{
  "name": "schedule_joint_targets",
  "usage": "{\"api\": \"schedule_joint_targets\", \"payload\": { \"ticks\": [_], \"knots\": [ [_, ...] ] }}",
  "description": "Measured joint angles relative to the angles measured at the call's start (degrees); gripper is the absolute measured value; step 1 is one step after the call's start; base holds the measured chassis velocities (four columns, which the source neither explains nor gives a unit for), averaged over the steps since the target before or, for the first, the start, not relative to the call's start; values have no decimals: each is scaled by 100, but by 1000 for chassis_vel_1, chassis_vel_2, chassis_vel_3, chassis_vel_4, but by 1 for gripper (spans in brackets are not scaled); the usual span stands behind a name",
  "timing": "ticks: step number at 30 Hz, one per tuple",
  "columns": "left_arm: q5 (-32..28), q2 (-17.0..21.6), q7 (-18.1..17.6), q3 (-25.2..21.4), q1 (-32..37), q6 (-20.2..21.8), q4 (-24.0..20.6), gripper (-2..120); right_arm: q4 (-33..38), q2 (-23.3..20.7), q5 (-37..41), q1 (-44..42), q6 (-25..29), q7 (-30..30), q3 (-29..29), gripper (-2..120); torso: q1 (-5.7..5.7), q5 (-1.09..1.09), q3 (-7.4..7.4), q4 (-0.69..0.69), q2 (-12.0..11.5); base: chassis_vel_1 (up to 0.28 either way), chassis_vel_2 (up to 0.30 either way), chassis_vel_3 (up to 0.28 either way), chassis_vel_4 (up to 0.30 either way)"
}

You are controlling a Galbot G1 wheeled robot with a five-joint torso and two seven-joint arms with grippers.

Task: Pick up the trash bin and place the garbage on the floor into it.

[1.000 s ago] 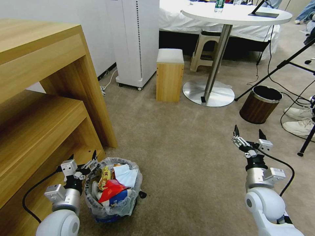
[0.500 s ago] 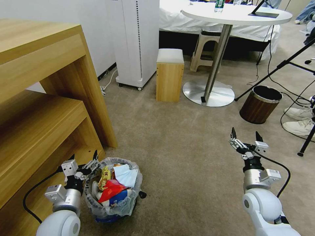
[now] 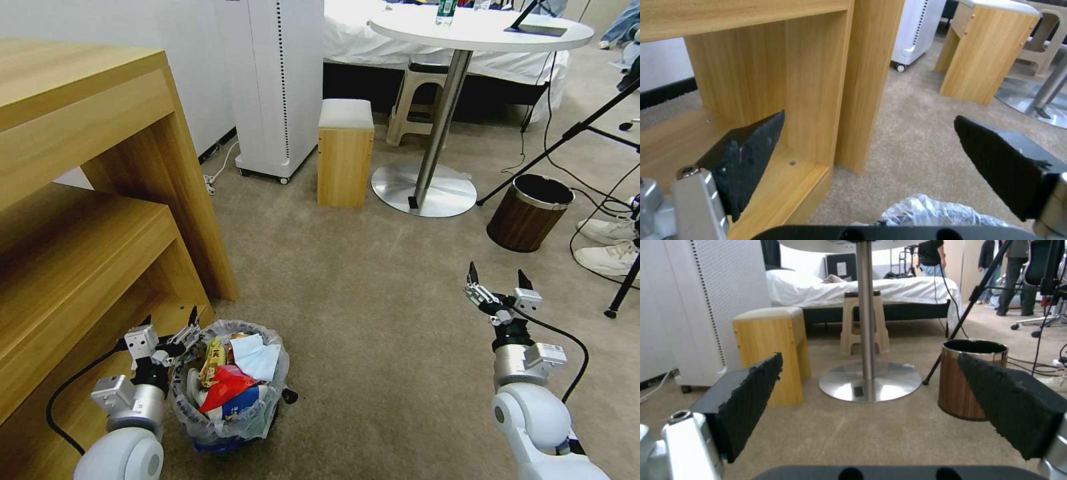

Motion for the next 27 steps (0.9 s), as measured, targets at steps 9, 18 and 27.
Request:
{"api": "schedule_joint_targets", "payload": {
  "ticks": [9, 18, 27],
  "knots": [
    [0, 1, -5, 0, 0, 1, -2, 100, 4, 0, 0, 0, -4, 4, 0, 100, 0, 0, 0, 0, 0, 0, 0, 0, 0],
    [0, 2, -6, 0, 0, 1, -2, 100, 7, 0, 3, 0, -6, 6, 2, 100, 0, 0, 0, 0, 0, 0, 0, 0, 0],
    [0, 2, -6, 0, 0, 1, -2, 100, 11, 0, 6, 0, -6, 6, 2, 100, 0, 0, 0, 0, 0, 0, 0, 0, 0]
  ]
}}
